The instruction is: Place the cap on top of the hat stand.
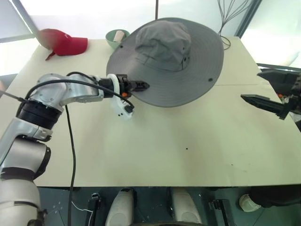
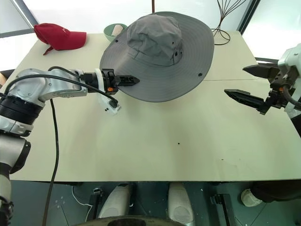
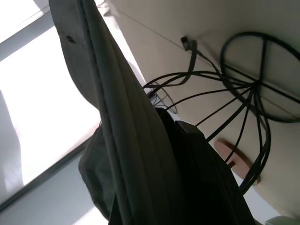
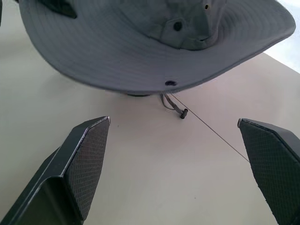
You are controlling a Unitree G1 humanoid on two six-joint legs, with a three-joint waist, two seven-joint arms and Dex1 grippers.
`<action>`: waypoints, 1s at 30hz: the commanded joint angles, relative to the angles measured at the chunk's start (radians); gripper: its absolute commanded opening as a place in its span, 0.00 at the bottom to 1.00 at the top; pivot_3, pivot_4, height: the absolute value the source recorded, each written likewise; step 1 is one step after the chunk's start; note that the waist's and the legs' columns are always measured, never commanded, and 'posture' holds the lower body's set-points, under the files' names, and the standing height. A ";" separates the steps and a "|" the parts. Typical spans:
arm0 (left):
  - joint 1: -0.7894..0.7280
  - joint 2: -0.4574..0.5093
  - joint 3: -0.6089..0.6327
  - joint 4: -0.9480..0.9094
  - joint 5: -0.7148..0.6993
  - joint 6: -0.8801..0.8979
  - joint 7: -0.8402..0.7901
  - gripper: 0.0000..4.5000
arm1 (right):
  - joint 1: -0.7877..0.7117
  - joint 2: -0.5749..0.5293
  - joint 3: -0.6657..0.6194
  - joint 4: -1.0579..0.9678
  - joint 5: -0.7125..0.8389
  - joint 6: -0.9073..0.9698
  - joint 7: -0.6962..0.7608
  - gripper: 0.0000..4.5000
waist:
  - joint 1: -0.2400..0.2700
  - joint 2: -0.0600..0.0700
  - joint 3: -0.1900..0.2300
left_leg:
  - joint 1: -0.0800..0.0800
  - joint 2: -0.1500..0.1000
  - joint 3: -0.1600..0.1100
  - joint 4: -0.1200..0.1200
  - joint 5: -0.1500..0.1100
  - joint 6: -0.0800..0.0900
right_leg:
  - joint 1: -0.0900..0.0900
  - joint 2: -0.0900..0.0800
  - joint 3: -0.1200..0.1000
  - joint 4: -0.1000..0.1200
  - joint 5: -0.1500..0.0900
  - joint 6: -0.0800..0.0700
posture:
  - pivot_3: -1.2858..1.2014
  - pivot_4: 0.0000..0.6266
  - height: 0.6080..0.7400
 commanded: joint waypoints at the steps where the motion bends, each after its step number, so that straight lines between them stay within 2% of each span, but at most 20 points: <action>1: -0.030 0.025 -0.026 0.025 0.041 -0.041 0.039 0.02 | -0.015 -0.003 -0.030 0.002 -0.003 -0.024 -0.013 1.00 | 0.000 0.000 0.000 | 0.000 0.000 0.000 0.000 0.000 0.000 | 0.000 0.000 0.000 0.000 0.000 0.000 | 0.52 0.24 1.00; 5: -0.064 0.020 -0.027 0.066 0.044 -0.048 0.072 0.02 | -0.020 0.003 -0.018 -0.002 0.000 -0.028 -0.028 1.00 | 0.001 0.000 0.000 | 0.000 0.000 0.000 0.000 0.000 0.000 | 0.000 0.000 0.000 0.000 0.000 0.000 | 0.52 0.24 1.00; 7: -0.069 0.016 -0.021 0.082 0.026 -0.047 0.076 0.24 | -0.021 0.006 -0.015 -0.005 0.003 -0.028 -0.034 1.00 | 0.000 0.000 0.000 | 0.000 0.000 0.000 0.000 0.000 0.000 | 0.000 0.000 0.000 0.000 0.000 0.000 | 0.52 0.24 1.00; 8: -0.070 0.015 -0.020 0.089 0.015 -0.051 0.074 0.30 | -0.022 0.007 -0.013 -0.005 0.005 -0.029 -0.036 1.00 | 0.000 0.000 0.000 | 0.000 0.000 0.000 0.000 0.000 0.000 | 0.000 0.000 0.000 0.000 0.000 0.000 | 0.52 0.24 1.00; 12: -0.056 0.019 -0.015 0.091 -0.009 -0.067 0.071 0.73 | -0.027 0.009 -0.007 -0.005 0.008 -0.031 -0.042 1.00 | 0.000 0.000 0.000 | 0.000 0.000 0.000 0.000 0.000 0.000 | 0.000 0.000 0.000 0.000 0.000 0.000 | 0.52 0.24 1.00; 15: -0.045 0.027 -0.012 0.087 -0.014 -0.076 0.074 0.99 | -0.035 0.008 0.001 -0.004 0.009 -0.032 -0.045 1.00 | 0.000 0.000 0.000 | 0.000 0.000 0.000 0.000 0.000 0.000 | 0.000 0.000 0.000 0.000 0.000 0.000 | 0.52 0.24 1.00; 22: 0.020 0.069 0.025 0.039 -0.058 -0.083 0.072 0.99 | -0.048 -0.005 0.040 0.012 -0.017 -0.056 -0.031 1.00 | -0.001 0.000 0.000 | 0.000 0.000 0.000 0.000 0.000 0.000 | 0.000 0.000 0.000 0.000 0.000 0.000 | 0.52 0.24 1.00; 26: 0.102 0.120 0.085 -0.025 -0.204 -0.080 0.011 0.99 | -0.021 -0.019 0.078 0.008 -0.072 -0.104 -0.005 1.00 | -0.004 0.000 0.000 | 0.000 0.000 0.000 0.000 0.000 0.000 | 0.000 0.000 0.000 0.000 0.000 0.000 | 0.52 0.24 1.00; 30: 0.205 0.174 0.171 -0.120 -0.440 -0.014 -0.112 0.99 | -0.006 -0.017 0.121 -0.003 -0.124 -0.158 0.012 1.00 | -0.004 0.000 0.000 | 0.000 0.000 0.000 0.000 0.000 0.000 | 0.000 0.000 0.000 0.000 0.000 0.000 | 0.52 0.24 1.00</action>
